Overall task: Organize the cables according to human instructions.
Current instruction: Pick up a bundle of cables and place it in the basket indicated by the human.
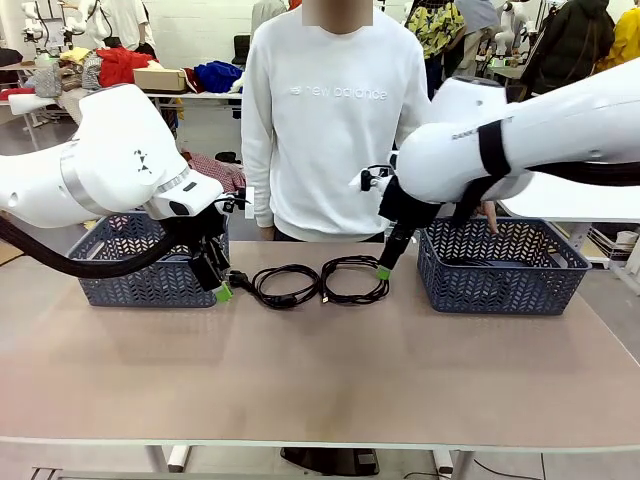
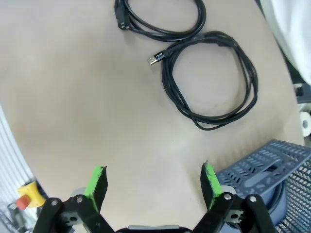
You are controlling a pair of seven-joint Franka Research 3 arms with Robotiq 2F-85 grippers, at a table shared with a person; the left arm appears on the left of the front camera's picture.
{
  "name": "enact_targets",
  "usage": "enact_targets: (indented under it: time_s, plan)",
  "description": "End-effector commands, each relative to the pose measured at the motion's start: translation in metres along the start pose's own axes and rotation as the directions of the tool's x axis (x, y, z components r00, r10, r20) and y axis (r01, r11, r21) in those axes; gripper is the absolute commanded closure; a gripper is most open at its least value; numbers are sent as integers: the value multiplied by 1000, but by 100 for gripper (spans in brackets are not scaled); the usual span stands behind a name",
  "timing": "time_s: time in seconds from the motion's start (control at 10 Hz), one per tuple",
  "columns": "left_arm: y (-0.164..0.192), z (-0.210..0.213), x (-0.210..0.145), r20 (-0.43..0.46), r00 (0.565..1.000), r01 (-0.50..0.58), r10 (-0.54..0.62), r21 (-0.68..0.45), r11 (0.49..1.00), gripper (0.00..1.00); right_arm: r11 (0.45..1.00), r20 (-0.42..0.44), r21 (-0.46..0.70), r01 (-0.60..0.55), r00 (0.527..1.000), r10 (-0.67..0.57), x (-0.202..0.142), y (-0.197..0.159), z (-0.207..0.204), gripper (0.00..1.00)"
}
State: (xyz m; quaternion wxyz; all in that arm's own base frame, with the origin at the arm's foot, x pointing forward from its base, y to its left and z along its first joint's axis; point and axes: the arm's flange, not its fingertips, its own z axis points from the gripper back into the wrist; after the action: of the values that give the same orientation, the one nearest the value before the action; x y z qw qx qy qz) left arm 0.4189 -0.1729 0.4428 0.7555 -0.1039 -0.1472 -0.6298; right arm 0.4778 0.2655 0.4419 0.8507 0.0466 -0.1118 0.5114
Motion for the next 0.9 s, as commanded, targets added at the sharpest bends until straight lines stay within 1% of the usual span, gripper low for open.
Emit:
enact_targets:
  time_s: [0.0,0.1,0.2,0.7,0.8]
  plan:
    - [-1,0,-1,1,1000,-10,10,1,1000,0,1000,-42,9,25,999,-25,20,-4,1,0]
    - [-1,0,-1,1,1000,-10,10,1,1000,0,999,-33,19,26,999,-25,20,-4,1,0]
    - [-1,0,-1,1,1000,-10,10,1,1000,0,1000,-15,12,7,1000,-7,10,-1,-4,0]
    - [-1,0,-1,1,1000,-10,10,1,1000,0,1000,-15,12,7,1000,-7,10,-1,-4,0]
    - [-1,0,-1,1,1000,-10,10,1,1000,0,1000,-20,22,11,1000,-11,15,-4,-4,0]
